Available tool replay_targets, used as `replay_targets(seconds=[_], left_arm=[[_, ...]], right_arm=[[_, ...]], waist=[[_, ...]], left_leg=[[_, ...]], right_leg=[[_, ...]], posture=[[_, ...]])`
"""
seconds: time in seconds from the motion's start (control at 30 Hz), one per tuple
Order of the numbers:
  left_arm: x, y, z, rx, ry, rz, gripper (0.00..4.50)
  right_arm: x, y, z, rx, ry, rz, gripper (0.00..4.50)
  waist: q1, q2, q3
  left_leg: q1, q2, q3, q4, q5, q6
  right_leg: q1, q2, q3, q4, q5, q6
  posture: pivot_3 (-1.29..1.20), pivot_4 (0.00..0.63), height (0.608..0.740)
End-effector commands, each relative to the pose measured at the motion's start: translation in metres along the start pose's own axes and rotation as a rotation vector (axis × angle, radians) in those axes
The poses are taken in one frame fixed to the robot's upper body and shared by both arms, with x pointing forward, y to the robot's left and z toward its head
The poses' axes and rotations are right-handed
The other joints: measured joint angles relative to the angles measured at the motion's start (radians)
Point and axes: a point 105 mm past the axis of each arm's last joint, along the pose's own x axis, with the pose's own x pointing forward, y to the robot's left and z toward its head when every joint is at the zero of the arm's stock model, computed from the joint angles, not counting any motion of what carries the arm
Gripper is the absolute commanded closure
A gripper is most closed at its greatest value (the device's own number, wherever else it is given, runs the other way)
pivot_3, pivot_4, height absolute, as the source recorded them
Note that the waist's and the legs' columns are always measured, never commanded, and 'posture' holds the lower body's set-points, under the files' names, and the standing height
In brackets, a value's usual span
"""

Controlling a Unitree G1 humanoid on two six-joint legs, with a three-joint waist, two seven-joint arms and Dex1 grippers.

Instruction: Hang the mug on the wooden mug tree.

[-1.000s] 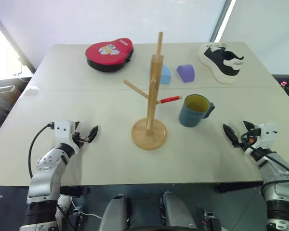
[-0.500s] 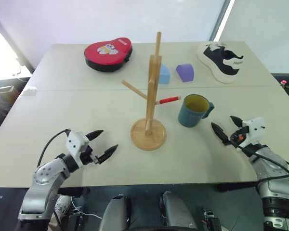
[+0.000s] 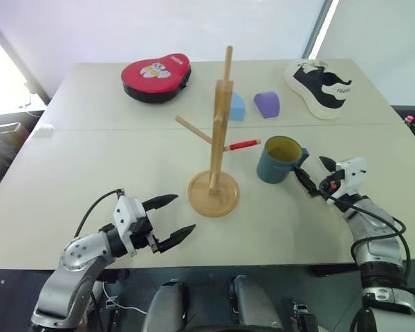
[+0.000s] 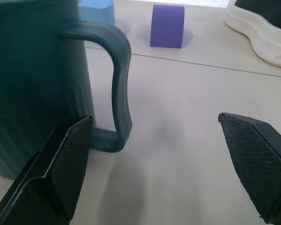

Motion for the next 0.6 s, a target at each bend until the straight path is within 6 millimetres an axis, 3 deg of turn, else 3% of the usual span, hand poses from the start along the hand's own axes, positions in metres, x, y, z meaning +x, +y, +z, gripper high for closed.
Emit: replay_targets(seconds=[0.03,0.4,0.6], left_arm=[[0.004,-0.007,0.008,0.019,-0.031,-0.021,0.0],[0.0,-0.004,0.0,0.024,-0.029,0.006,0.0],[-0.005,-0.006,-0.002,0.027,-0.028,0.022,0.0]], right_arm=[[0.007,-0.001,0.008,-0.021,-0.042,0.004,0.07],[0.022,0.006,0.004,0.0,-0.051,0.066,0.07],[0.029,0.012,0.008,0.017,-0.074,0.117,3.05]], waist=[[0.0,0.0,0.0],[-0.002,0.0,0.0],[-0.002,0.0,0.0]], left_leg=[[0.0,0.0,0.0,0.0,0.0,0.0],[0.001,0.0,0.0,0.001,0.0,0.0],[0.001,0.0,0.0,0.002,0.0,0.0]], right_leg=[[0.0,0.0,0.0,0.0,0.0,0.0],[0.001,0.002,0.0,0.001,0.0,0.0],[0.001,0.002,0.0,0.001,0.0,0.001]], posture=[[0.0,0.15,0.735],[0.0,0.15,0.735],[0.0,0.15,0.735]])
